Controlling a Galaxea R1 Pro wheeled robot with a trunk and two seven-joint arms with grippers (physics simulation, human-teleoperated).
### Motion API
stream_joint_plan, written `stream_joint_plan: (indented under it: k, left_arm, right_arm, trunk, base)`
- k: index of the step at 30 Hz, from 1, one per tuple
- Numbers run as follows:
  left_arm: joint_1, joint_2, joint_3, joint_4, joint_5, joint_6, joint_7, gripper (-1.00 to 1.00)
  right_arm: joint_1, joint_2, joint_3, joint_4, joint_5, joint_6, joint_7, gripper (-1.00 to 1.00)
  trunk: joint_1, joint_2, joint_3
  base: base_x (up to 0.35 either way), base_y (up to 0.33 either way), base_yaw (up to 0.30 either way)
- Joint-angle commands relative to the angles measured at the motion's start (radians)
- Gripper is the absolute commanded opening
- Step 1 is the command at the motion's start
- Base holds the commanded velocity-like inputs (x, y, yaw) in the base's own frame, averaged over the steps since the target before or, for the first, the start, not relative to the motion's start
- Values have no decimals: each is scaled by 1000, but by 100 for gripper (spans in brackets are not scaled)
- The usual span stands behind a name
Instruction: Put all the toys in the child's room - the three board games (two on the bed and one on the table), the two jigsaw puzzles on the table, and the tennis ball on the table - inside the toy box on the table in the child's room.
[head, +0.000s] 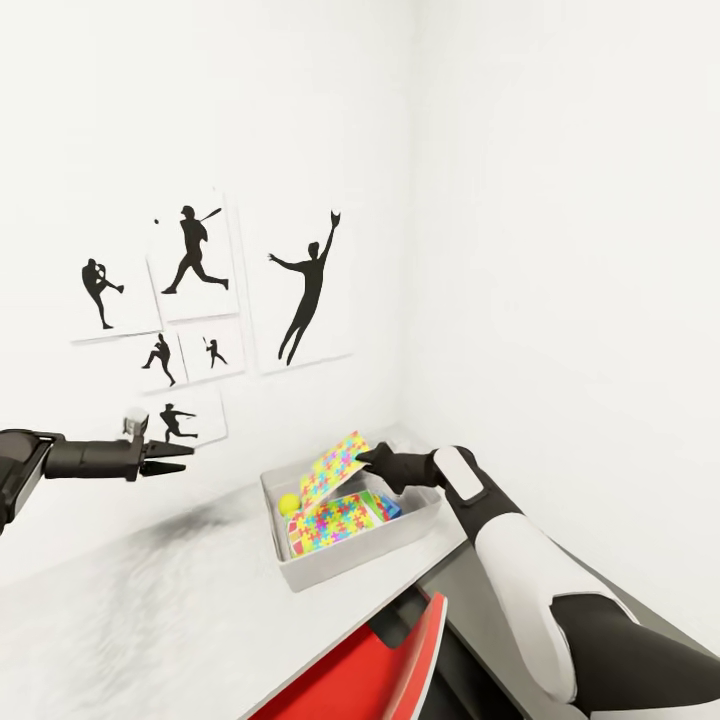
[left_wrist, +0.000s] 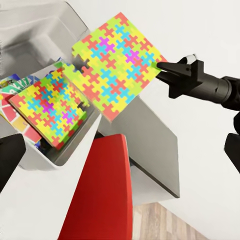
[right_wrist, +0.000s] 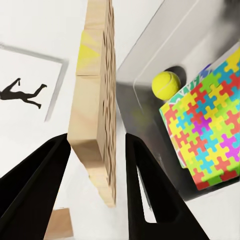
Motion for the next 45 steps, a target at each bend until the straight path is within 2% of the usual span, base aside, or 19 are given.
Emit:
stream_joint_plan:
  k: [1,11,45]
  left_arm:
    - [0,0,-1,0,-7,9,-7,100]
    - [0,-1,-2,0,-8,8,-7,100]
    - [0,-1,-3,0,-6,9,-7,100]
  right_arm:
    - [0,1,0,-2,-1,-4,-2,-100]
    - [0,-13,1,-3,-3,-8,3,-100]
    - [0,-5,2,-5,-1,-8,3,-100]
  trunk:
    - [0,-1,0]
    - [0,-1,0]
    - [0,-1,0]
  base:
    - [14,0,0]
    - [3,0,0]
    - [18,0,6]
